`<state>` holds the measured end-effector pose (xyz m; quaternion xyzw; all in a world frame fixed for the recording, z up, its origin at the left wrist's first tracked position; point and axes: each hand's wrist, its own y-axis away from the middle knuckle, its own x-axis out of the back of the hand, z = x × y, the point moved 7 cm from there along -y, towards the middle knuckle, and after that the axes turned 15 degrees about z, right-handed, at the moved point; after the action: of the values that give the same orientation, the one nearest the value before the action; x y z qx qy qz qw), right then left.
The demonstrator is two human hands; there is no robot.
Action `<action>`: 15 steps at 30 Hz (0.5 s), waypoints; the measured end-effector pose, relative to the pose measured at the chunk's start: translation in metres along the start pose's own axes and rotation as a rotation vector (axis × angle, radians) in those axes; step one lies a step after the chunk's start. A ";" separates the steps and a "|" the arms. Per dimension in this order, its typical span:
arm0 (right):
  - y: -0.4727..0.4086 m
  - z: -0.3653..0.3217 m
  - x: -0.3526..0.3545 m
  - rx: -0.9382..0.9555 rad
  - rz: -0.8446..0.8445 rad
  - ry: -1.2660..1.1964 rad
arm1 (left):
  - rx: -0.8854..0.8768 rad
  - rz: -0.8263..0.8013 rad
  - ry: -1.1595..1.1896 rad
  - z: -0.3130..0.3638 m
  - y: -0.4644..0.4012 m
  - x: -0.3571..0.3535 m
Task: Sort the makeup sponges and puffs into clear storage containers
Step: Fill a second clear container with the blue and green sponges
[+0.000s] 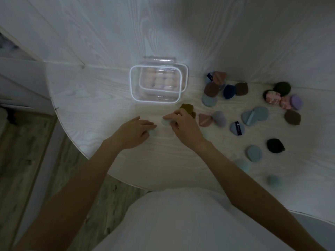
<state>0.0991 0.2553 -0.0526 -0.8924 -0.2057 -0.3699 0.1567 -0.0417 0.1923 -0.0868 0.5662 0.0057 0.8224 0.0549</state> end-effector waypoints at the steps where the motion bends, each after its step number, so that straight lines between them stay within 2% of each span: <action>1: 0.000 -0.001 -0.001 0.009 0.000 0.019 | -0.011 0.038 0.016 0.000 0.003 0.002; 8: -0.001 0.000 -0.003 -0.016 0.017 0.063 | 0.079 0.269 0.175 -0.005 0.003 0.017; 11: -0.002 -0.002 -0.004 -0.033 0.025 0.070 | 0.131 0.262 0.159 -0.012 0.006 0.015; 15: -0.004 -0.004 -0.004 -0.024 0.027 0.131 | 0.079 0.200 0.143 -0.008 0.007 0.016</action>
<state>0.0923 0.2562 -0.0525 -0.8708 -0.1783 -0.4278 0.1641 -0.0552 0.1876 -0.0742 0.5055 -0.0144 0.8612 -0.0502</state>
